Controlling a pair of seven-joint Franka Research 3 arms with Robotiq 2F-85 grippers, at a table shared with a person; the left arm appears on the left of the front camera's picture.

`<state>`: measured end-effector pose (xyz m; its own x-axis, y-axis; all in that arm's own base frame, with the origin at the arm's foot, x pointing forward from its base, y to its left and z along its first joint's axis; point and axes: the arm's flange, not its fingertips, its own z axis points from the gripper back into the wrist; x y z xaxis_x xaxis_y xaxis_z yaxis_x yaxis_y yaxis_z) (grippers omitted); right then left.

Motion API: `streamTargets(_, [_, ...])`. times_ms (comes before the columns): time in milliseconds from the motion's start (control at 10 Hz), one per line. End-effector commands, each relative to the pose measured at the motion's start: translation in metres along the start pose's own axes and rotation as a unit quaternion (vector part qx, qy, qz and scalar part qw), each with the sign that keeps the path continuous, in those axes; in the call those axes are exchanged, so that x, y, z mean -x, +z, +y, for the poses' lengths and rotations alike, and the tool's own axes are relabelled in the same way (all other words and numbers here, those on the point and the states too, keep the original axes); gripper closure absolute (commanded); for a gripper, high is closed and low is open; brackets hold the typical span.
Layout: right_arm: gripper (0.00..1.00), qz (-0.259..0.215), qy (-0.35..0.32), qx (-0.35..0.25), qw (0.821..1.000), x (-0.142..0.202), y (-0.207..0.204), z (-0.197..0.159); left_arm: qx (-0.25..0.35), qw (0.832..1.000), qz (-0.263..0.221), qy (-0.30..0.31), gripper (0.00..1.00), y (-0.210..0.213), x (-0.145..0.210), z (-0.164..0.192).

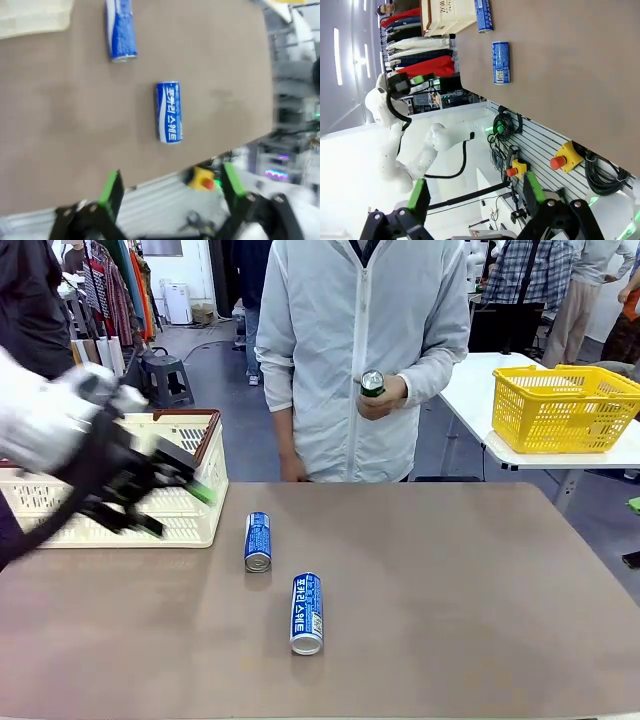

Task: Place the drinks into the Shopping basket.
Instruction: Pick up one drink and place it into the Shopping basket.

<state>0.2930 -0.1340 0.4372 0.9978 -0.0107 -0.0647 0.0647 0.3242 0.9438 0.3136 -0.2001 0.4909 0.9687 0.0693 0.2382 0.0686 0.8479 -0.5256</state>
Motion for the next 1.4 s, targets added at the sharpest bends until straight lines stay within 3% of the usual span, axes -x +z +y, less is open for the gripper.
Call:
streamTargets(0, [0.0,0.003,-0.005,-0.001,1.0,0.002,0.003,0.005,-0.078,0.996,-0.03,-0.044,0.0,-0.055,-0.016,-0.024])
streamTargets(100, [0.0,0.003,-0.005,-0.001,1.0,0.002,0.003,0.005,-0.082,0.991,-0.063,-0.083,0.0,-0.076,0.001,-0.042])
streamTargets(200, [0.0,0.003,-0.005,-0.001,1.0,0.002,0.003,0.005,-0.069,0.99,-0.05,-0.11,0.0,-0.08,0.015,-0.048])
streamTargets(300, [0.0,0.003,-0.005,-0.001,1.0,0.002,0.003,0.005,-0.056,0.995,-0.024,-0.078,0.0,-0.067,0.019,-0.047])
streamTargets(500, [0.0,0.003,-0.005,-0.001,1.0,0.002,0.003,0.005,-0.056,0.995,-0.024,-0.078,0.0,-0.067,0.019,-0.047])
streamTargets(600, [0.0,0.003,-0.005,-0.001,1.0,0.002,0.003,0.005,-0.06,0.992,-0.032,-0.102,0.0,-0.082,0.02,-0.054])
streamTargets(700, [0.0,0.003,-0.005,-0.001,1.0,0.002,0.003,0.005,-0.103,0.985,0.013,-0.137,0.0,-0.101,0.02,-0.06])
streamTargets(800, [0.0,0.003,-0.005,-0.001,1.0,0.002,0.003,0.005,-0.045,0.992,0.008,-0.121,0.0,-0.056,0.014,-0.024])
streamTargets(900, [0.0,0.003,-0.005,-0.001,1.0,0.002,0.003,0.005,-0.035,0.997,-0.018,-0.072,0.0,0.005,0.019,0.021])
streamTargets(1100, [0.0,0.003,-0.005,-0.001,1.0,0.002,0.003,0.005,0.009,0.998,-0.003,-0.061,0.0,0.118,0.046,0.117])
streamTargets(1300, [0.0,0.003,-0.005,-0.001,1.0,0.002,0.003,0.005,0.054,0.998,-0.006,-0.021,0.0,0.151,0.072,0.185])
